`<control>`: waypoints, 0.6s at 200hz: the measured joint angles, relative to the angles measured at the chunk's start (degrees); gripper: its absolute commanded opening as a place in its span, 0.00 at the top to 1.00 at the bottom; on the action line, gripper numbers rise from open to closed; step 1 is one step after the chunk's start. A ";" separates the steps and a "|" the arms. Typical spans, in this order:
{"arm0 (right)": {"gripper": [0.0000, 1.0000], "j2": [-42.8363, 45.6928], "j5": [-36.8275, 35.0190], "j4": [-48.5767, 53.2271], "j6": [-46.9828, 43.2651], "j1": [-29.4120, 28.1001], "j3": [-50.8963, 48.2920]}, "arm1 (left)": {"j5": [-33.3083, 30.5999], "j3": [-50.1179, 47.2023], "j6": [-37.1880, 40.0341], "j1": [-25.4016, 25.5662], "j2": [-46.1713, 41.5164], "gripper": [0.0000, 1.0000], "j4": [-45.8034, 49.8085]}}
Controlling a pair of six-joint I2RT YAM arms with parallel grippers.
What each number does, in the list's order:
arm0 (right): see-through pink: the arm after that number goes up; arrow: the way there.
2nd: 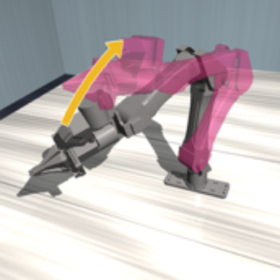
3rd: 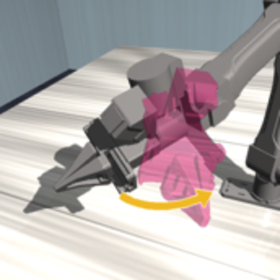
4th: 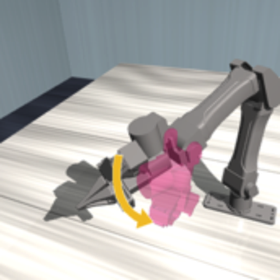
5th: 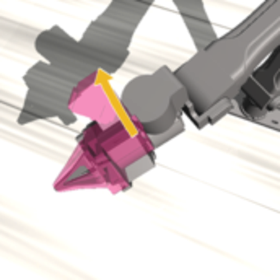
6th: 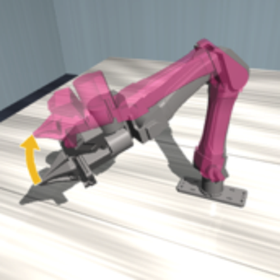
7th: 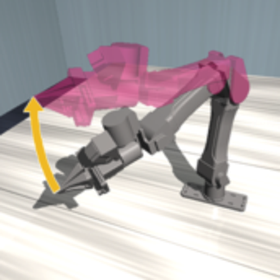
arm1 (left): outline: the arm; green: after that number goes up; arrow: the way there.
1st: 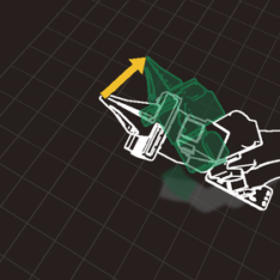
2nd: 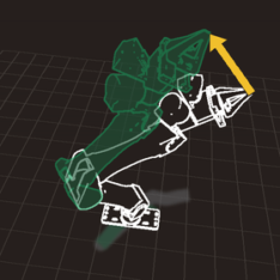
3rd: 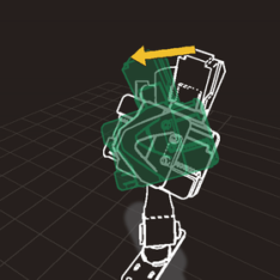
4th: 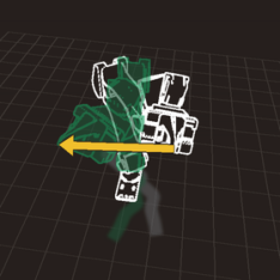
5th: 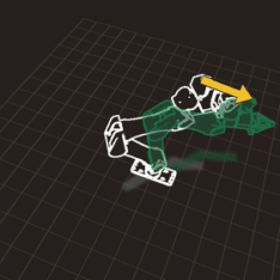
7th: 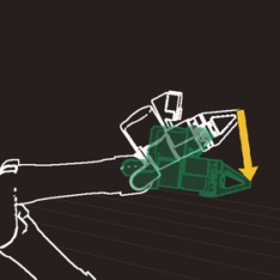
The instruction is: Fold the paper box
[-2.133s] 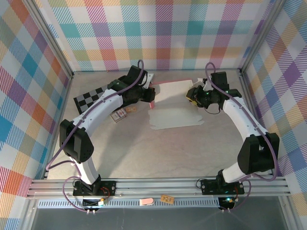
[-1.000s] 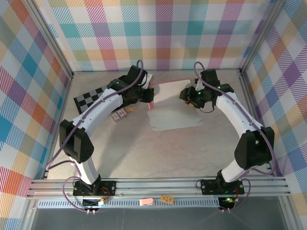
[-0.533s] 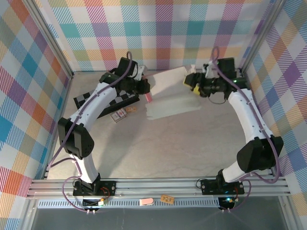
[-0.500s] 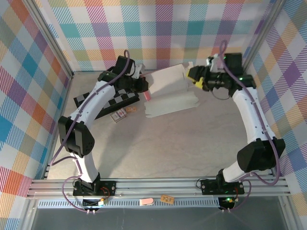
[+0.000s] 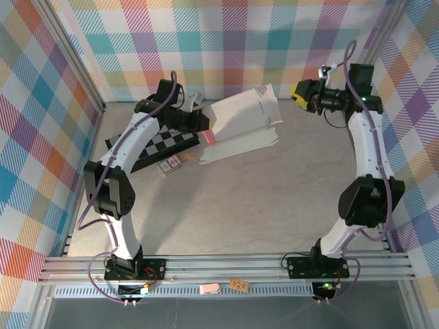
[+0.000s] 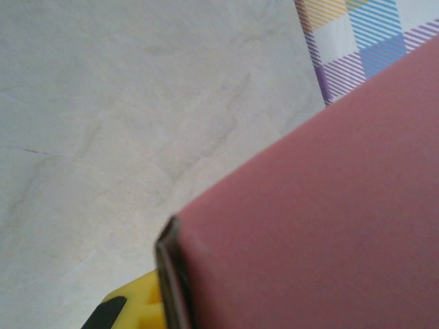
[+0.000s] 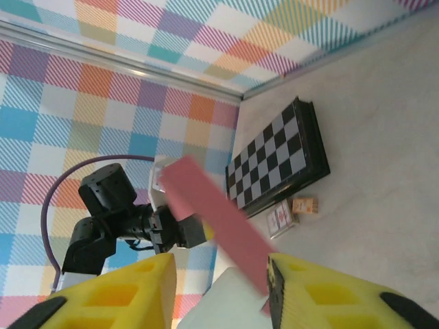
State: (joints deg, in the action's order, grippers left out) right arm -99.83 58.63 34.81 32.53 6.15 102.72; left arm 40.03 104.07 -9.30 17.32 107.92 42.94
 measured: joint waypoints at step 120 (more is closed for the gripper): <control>0.70 -3.52 11.52 -1.07 -5.44 -4.00 -2.71 | 4.98 0.98 1.07 -0.24 3.39 1.00 0.48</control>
State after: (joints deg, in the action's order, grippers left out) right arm -103.35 70.15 33.74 27.09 2.15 100.01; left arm 45.01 105.06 -8.23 17.08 111.31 43.42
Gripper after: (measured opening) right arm 0.303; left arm 0.075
